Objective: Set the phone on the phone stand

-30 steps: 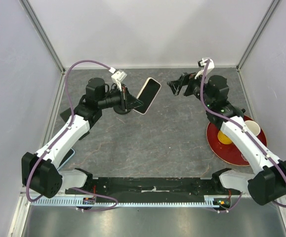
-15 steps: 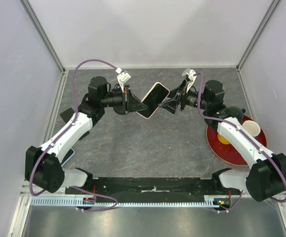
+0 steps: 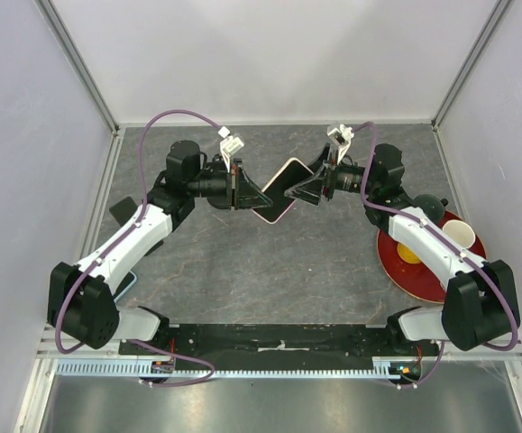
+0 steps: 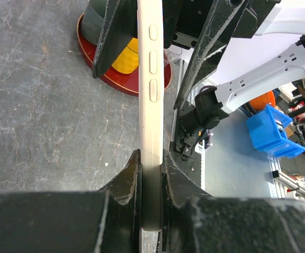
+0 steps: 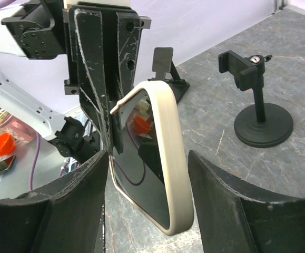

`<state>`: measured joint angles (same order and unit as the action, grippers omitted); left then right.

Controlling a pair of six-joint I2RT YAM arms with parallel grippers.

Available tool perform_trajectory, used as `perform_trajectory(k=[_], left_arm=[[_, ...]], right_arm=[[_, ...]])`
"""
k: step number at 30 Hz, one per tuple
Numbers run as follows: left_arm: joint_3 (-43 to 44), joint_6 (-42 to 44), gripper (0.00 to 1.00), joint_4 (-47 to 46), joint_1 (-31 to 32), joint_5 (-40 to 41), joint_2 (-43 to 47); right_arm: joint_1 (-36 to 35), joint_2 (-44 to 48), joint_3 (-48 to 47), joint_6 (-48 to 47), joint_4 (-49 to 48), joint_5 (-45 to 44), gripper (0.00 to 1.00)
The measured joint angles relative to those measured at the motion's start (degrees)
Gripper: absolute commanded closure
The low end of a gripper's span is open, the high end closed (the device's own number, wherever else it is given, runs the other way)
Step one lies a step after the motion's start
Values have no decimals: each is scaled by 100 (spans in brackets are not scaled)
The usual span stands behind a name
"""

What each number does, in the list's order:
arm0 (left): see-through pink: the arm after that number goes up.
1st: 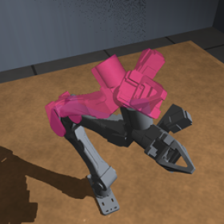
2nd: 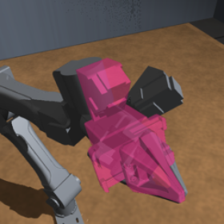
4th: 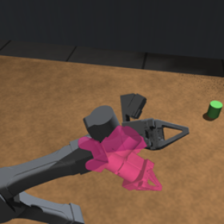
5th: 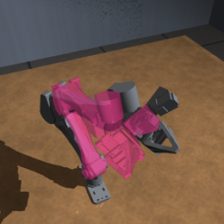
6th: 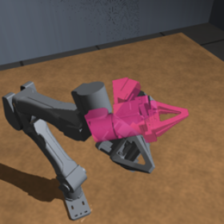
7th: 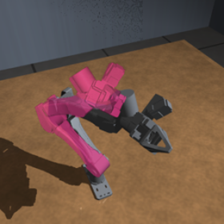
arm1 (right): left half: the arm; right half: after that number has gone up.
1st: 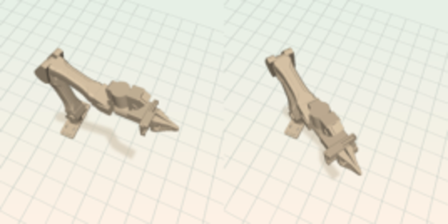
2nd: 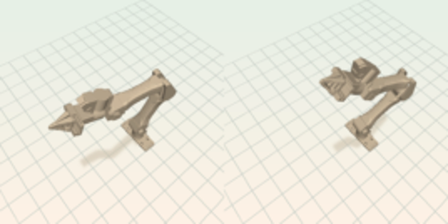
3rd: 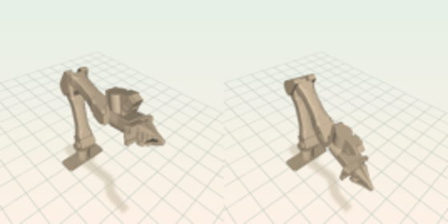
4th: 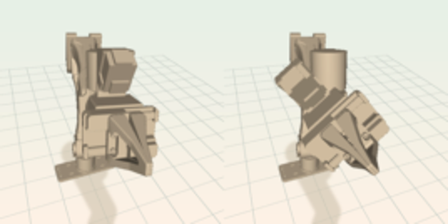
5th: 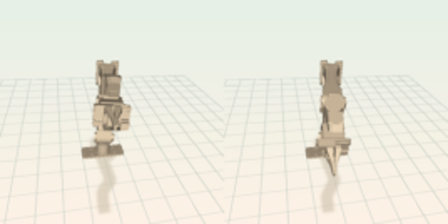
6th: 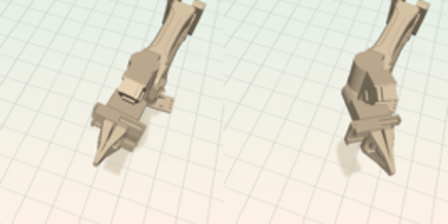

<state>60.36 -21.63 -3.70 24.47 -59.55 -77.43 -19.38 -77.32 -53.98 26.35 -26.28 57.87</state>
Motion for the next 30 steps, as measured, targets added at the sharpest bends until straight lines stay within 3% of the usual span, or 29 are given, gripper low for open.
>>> perform_trajectory(k=[12,20,30], left_arm=[[70,13,98,98,81,-125,-107],[210,205,98,352,107,-212,-151],[398,551,98,699,155,-210,-162]], right_arm=[[17,-4,0,131,-157,461,51],[33,39,15,94,-175,688,55],[39,144,94,376,-407,730,67]])
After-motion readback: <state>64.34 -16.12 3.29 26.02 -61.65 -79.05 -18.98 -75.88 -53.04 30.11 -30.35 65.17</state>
